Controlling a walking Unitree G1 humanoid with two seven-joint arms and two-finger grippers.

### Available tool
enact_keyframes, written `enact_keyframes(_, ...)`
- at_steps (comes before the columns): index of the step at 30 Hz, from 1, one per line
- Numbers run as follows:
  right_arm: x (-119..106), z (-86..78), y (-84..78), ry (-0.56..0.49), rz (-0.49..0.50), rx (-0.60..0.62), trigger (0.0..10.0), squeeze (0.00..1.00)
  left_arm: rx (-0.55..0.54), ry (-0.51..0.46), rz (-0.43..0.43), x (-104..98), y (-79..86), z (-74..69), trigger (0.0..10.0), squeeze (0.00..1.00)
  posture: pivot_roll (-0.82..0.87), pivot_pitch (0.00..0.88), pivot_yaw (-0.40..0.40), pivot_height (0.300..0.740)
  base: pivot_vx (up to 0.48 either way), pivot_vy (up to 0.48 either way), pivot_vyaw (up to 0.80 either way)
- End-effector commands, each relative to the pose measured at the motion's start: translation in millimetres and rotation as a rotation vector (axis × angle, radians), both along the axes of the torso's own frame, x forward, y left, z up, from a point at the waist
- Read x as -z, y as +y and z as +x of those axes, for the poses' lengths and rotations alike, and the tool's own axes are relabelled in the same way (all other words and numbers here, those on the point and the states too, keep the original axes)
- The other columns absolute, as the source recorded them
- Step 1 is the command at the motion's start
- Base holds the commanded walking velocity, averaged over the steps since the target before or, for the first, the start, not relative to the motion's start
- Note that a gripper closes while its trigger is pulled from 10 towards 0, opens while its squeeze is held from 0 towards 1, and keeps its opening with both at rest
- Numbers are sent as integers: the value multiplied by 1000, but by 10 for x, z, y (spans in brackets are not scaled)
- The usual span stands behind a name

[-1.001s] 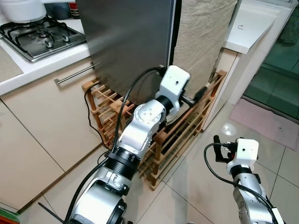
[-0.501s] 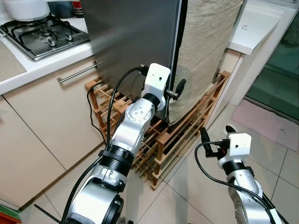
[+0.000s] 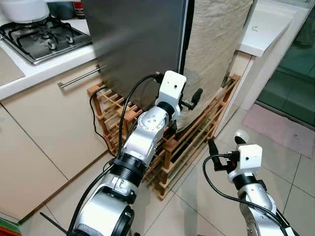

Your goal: Restocking fridge

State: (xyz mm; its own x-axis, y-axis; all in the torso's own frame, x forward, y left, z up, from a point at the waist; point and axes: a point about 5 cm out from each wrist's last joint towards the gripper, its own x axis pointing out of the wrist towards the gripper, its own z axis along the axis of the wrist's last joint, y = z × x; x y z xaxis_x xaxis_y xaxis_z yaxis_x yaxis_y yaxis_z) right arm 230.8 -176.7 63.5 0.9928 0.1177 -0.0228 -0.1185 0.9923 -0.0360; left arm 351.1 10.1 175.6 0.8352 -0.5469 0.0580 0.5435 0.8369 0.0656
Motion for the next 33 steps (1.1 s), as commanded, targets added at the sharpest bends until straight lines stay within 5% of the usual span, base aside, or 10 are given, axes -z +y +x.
enact_keyframes(1, -16, -11, -20, 6, -8, 5, 10000, 0, 43, -22, 0, -79, -181, -25, 10000, 0, 28, 15, 9, 732, 0, 0, 0)
enact_keyframes(24, -27, 17, -46, 23, -29, 12, 10000, 0, 22, -42, 69, -142, -476, 36, 10000, 0, 21, 19, 8, 732, 0, 0, 0)
enact_keyframes(33, -3, 39, -93, 30, -35, 13, 10000, 0, 267, 46, -74, -217, -809, -162, 10000, 0, 21, 21, 6, 732, 0, 0, 0)
